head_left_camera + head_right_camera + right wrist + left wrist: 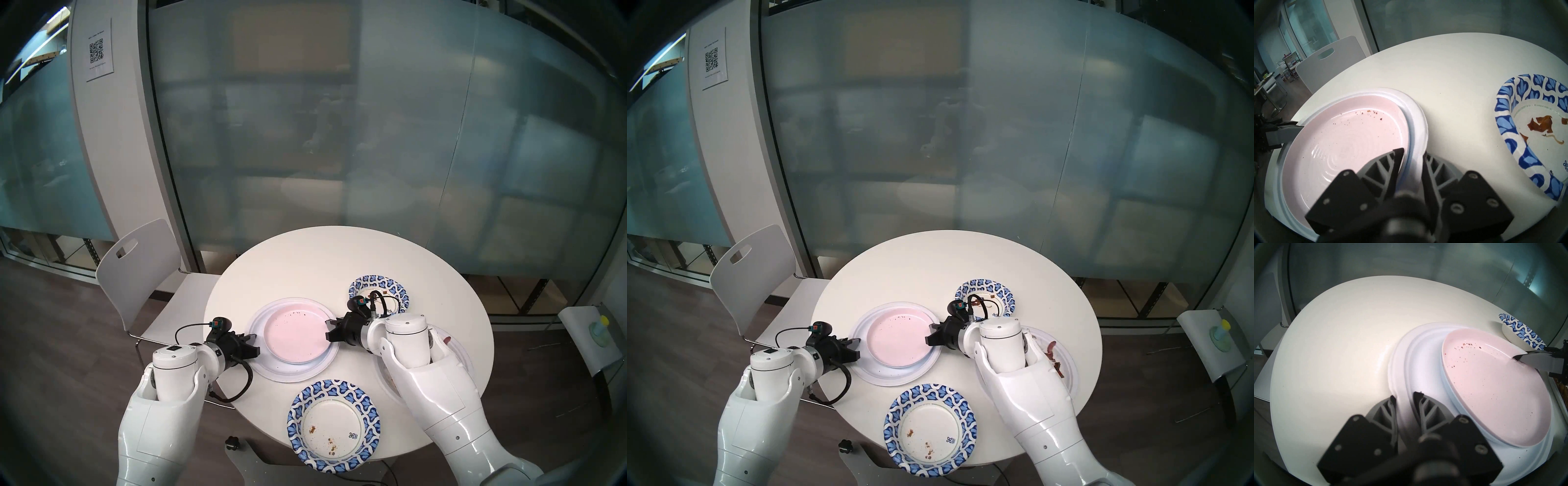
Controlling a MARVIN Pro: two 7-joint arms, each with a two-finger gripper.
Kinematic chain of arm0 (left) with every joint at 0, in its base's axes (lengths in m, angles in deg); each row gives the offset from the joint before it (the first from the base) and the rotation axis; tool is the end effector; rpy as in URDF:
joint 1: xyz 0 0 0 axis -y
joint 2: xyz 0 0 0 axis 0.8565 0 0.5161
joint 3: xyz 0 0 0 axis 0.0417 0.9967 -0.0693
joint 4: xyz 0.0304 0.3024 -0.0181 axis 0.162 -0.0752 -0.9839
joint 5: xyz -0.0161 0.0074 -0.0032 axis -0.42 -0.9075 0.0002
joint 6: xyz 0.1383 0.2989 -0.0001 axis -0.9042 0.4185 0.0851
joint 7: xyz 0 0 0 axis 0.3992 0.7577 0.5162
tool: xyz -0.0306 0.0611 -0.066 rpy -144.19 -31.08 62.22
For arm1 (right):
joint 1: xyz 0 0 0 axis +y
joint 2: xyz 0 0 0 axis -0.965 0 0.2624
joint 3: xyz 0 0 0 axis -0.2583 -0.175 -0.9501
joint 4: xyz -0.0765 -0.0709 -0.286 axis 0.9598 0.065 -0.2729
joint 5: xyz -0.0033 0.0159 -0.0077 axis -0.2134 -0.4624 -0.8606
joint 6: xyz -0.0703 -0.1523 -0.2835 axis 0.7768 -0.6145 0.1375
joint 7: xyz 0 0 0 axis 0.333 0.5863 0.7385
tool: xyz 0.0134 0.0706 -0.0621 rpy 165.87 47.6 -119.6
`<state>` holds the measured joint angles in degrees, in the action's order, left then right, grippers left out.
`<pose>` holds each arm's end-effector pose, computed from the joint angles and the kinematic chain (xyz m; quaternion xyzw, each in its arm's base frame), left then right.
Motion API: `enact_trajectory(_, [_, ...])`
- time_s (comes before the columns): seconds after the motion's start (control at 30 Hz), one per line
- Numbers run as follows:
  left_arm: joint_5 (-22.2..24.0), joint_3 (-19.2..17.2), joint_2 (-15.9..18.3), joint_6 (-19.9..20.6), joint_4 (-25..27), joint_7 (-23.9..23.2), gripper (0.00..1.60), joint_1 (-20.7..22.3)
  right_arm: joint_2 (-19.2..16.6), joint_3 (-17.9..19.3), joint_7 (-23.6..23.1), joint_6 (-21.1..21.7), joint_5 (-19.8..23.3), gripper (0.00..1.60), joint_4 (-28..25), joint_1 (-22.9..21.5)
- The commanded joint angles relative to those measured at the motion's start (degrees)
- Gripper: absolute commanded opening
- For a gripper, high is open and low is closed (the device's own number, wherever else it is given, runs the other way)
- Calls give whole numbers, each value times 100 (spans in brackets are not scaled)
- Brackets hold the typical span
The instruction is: Stack the plates into one stack
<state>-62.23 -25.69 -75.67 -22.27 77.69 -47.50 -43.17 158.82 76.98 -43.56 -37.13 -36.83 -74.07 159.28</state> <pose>0.3562 0.0402 -0.3747 0.8851 -0.0409 0.4404 0.1449 0.4238 0.0859 -0.3480 -0.8660 -0.2004 -0.4157 0.1926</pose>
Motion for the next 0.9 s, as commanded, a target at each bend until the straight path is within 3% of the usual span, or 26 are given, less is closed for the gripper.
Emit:
enact_trajectory(0.0, [8, 6, 20, -14, -49, -27, 0, 20, 101, -120, -76, 26, 1, 58, 29, -271])
enact_trajectory(0.3, [45, 2, 24, -32, -88, -14, 0, 25, 227, -321, -144, -25, -13, 59, 355, -524])
enact_trajectory(0.57, [64, 29, 26, -54, -103, -5, 0, 41, 233, -379, -142, -22, -10, 59, 266, -548])
enact_trajectory(0.7, [55, 40, 22, -53, -114, 9, 0, 55, 171, -347, -132, 46, -2, 66, 90, -469])
enact_trajectory(0.87, [37, 55, 18, -50, -145, 25, 0, 71, 75, -287, -127, 138, 10, 90, -91, -354])
